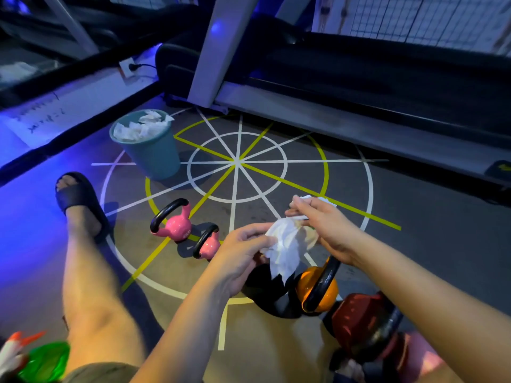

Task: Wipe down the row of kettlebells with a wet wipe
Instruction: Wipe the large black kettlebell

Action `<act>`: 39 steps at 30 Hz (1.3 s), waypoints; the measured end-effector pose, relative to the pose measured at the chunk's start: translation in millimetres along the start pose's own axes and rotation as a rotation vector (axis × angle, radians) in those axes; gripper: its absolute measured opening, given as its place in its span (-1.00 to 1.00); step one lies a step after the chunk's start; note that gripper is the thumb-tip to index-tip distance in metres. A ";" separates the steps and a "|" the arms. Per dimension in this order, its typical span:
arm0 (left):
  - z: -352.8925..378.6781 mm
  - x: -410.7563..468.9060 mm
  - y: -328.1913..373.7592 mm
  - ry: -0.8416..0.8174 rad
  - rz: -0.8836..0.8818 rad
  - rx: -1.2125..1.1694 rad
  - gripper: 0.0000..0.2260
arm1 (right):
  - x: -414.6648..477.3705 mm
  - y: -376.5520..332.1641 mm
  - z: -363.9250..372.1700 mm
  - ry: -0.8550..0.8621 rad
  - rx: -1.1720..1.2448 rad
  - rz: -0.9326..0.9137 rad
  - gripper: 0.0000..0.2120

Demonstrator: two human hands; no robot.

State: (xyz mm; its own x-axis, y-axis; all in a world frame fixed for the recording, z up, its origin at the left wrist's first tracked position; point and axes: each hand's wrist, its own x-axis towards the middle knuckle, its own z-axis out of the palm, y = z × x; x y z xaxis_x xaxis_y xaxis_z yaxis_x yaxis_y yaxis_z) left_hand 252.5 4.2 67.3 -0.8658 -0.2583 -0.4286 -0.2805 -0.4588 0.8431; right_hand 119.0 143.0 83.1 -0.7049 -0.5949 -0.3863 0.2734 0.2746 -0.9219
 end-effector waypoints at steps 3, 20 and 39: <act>-5.9 0.1 3.4 0.024 0.040 0.012 -0.81 | -7.0 -0.9 -0.9 -0.241 -0.023 0.184 -0.62; -10.0 4.5 7.5 -0.163 0.044 0.212 -0.80 | -15.6 23.5 2.7 -0.377 0.246 0.228 -0.66; -12.7 109.1 -38.7 0.205 0.103 1.511 -0.29 | 41.5 101.8 -28.6 0.520 -0.666 0.164 -0.76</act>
State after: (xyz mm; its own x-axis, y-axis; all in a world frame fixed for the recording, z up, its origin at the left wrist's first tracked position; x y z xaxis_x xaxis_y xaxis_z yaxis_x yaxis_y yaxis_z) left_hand 174.2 -17.0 -16.2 -0.8725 -0.4012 -0.2788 -0.4812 0.8045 0.3481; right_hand 98.9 167.9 -25.9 -0.9450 -0.1318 -0.2994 0.0715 0.8098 -0.5823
